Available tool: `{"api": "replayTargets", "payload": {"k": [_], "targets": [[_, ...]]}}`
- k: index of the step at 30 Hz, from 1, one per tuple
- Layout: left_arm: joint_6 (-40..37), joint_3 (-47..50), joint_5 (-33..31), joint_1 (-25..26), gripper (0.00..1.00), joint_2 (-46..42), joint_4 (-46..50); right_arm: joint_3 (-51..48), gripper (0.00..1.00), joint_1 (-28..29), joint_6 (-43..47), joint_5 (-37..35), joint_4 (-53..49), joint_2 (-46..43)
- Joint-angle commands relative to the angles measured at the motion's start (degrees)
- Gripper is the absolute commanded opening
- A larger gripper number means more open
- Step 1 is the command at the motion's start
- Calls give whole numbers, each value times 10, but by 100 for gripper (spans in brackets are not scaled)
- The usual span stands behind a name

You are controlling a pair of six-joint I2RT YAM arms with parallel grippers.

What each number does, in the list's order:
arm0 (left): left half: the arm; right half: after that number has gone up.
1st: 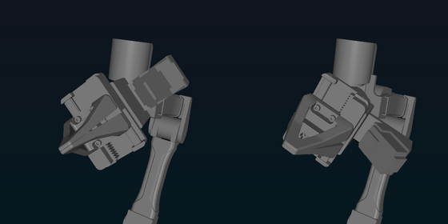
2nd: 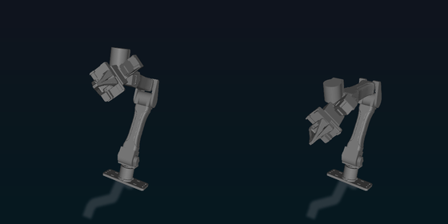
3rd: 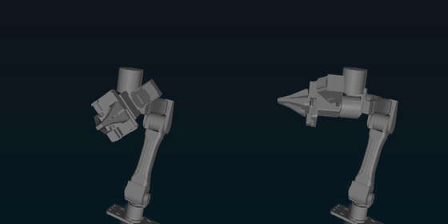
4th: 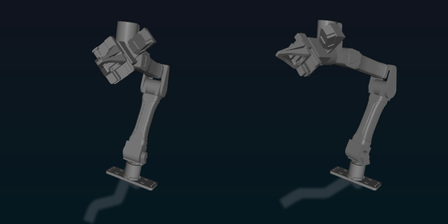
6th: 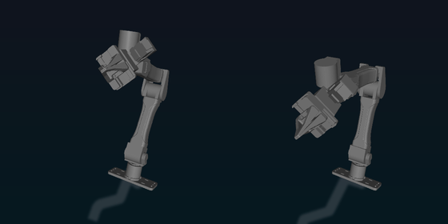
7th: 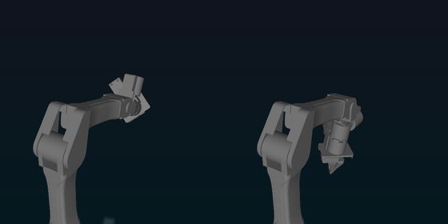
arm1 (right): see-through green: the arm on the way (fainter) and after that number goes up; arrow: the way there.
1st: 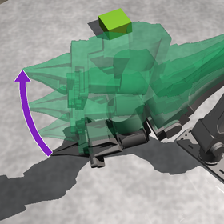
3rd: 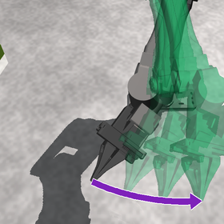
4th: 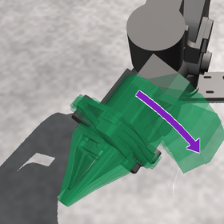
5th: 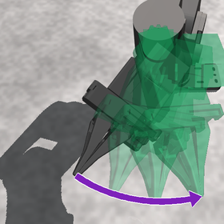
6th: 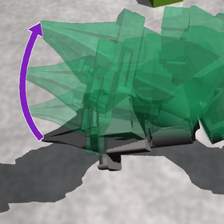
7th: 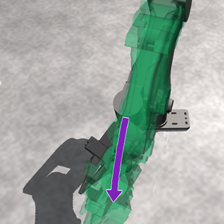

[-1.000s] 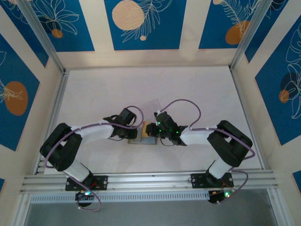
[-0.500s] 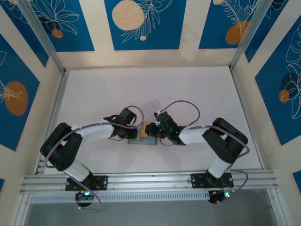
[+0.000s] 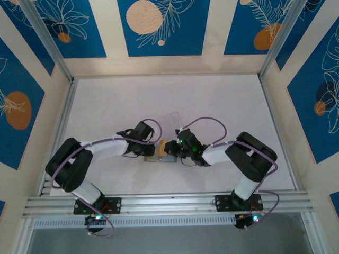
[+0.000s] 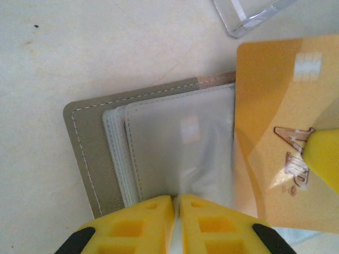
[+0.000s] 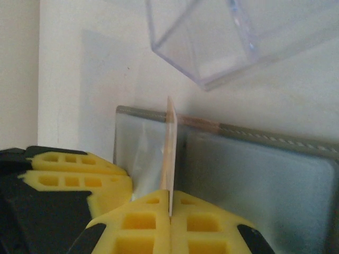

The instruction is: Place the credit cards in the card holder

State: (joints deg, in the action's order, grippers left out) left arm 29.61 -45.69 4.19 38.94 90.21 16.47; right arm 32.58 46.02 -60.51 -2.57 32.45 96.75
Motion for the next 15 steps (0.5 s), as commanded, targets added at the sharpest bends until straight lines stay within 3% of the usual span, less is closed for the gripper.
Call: {"api": "replayTargets", "payload": {"k": [1, 15], "targets": [[-2, 28, -18, 4, 13, 46, 58, -23, 0, 12, -25, -14, -17, 4], [-2, 27, -20, 4, 13, 42, 61, -56, 0, 36, -79, -41, -3, 32]]}}
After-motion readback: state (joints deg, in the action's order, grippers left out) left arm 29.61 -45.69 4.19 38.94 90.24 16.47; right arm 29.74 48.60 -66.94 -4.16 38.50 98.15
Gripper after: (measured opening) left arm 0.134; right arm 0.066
